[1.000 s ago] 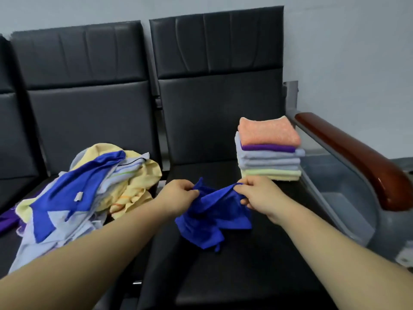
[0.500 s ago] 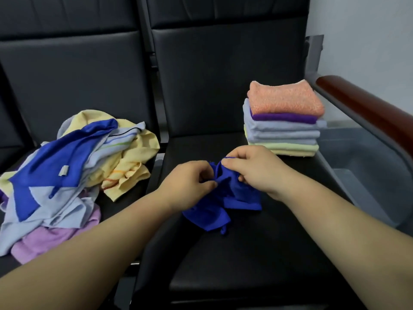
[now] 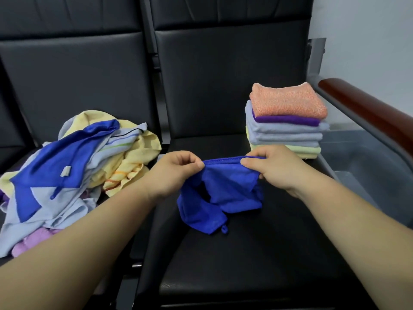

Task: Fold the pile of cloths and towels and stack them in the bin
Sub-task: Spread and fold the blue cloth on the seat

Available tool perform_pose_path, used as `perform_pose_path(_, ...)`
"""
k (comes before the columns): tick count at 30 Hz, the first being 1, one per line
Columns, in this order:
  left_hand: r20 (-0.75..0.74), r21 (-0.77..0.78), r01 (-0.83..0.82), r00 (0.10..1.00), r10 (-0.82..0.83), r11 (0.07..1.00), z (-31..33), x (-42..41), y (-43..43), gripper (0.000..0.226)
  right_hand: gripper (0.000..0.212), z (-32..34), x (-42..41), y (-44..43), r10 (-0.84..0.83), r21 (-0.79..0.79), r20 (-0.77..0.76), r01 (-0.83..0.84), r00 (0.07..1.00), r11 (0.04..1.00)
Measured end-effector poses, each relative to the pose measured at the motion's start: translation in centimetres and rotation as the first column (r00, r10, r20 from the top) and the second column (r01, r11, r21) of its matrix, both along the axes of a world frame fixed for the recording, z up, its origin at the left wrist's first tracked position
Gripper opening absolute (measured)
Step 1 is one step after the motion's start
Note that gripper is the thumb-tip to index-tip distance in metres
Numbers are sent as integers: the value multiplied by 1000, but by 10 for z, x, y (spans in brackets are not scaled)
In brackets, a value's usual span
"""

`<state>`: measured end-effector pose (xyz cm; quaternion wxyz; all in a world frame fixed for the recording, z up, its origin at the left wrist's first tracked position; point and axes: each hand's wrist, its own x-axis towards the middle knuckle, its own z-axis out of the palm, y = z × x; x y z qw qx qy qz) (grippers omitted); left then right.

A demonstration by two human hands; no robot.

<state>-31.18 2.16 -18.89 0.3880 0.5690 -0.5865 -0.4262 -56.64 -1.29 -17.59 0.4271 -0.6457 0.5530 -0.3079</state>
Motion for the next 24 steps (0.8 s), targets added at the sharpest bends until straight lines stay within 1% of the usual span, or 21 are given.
perform_pose_path(3,53,-28,-81,995,82,996,3,-2,2,23,7,-2,2,1,-37,30,-41,38,998,999)
perform_pose_path(4,69,-42,-106,992,109,993,4,-3,3,24,7,-3,3,0,-58,68,-16,59,998,996)
perform_pose_path(6,101,-73,-123,986,130,990,7,-5,4,22,7,-1,6,0,-129,181,94,110,987,977)
perform_pose_path(8,127,-97,-67,989,80,993,12,-6,6,17,4,4,8,0,-203,271,201,145,958,951)
perform_pose_path(9,176,-103,-29,983,47,994,14,-6,7,14,2,6,8,1,-231,301,267,147,935,942)
perform_pose_path(11,343,-111,8,939,31,994,19,-4,8,11,2,11,9,1,-247,326,422,108,872,939)
perform_pose_path(13,482,-122,-2,874,61,993,24,-3,10,13,6,13,10,1,-227,303,520,71,823,950)
perform_pose_path(16,600,-121,-38,794,104,992,32,0,13,14,10,15,11,3,-193,244,548,64,814,968)
perform_pose_path(21,684,-114,-69,718,129,991,45,7,23,9,7,19,10,8,-183,170,570,103,801,980)
perform_pose_path(24,682,-161,-92,710,178,983,49,10,27,9,8,22,7,11,-200,148,579,140,791,979)
